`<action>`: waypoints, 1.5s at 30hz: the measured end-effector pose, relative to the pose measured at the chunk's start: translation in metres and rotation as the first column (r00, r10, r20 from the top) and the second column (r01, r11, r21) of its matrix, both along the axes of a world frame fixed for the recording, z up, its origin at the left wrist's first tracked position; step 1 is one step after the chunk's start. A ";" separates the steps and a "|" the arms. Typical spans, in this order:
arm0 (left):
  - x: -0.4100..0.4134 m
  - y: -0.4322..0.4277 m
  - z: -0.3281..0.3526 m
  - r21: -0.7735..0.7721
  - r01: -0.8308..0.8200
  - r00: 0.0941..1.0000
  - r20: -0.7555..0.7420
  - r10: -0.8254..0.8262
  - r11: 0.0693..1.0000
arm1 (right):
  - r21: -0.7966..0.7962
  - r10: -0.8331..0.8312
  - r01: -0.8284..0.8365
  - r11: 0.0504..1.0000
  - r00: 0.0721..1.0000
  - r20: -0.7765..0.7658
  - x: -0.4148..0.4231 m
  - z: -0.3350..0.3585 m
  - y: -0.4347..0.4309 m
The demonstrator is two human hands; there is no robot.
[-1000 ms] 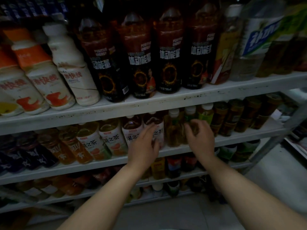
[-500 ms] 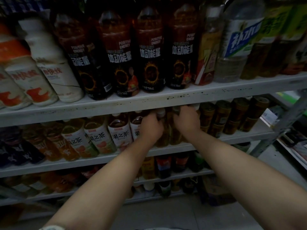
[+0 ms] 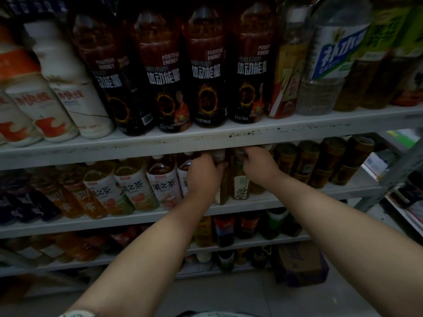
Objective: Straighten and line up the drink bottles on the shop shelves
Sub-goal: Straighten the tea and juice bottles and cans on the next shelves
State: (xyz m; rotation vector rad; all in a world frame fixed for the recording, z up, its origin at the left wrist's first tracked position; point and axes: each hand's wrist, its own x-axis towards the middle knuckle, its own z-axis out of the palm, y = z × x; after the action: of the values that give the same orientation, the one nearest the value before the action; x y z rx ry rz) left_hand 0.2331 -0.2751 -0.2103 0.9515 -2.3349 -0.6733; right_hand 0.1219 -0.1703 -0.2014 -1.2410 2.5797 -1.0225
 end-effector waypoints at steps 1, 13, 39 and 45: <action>-0.001 0.002 0.000 0.005 -0.003 1.000 -0.004 0.003 1.000 | -0.004 0.016 -0.016 1.000 1.000 -0.004 -0.001 0.001 0.001; -0.001 -0.011 0.008 -0.062 0.174 0.967 0.198 -0.158 0.983 | -0.057 0.048 -0.058 0.997 0.986 -0.162 -0.001 0.000 0.033; 0.001 -0.002 0.009 -0.135 0.157 0.978 0.156 -0.135 0.978 | -0.211 -0.114 0.138 0.968 0.986 0.121 -0.041 0.001 0.044; 0.002 -0.004 0.005 -0.127 0.167 0.980 0.127 -0.151 0.978 | -0.272 -0.149 0.181 0.945 0.980 0.132 -0.035 -0.001 0.046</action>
State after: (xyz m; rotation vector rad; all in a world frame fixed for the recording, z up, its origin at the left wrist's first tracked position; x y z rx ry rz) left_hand 0.2347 -0.2790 -0.2048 0.7672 -2.5448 -0.5216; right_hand 0.0867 -0.1247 -0.2027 -0.9963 2.5526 -1.4930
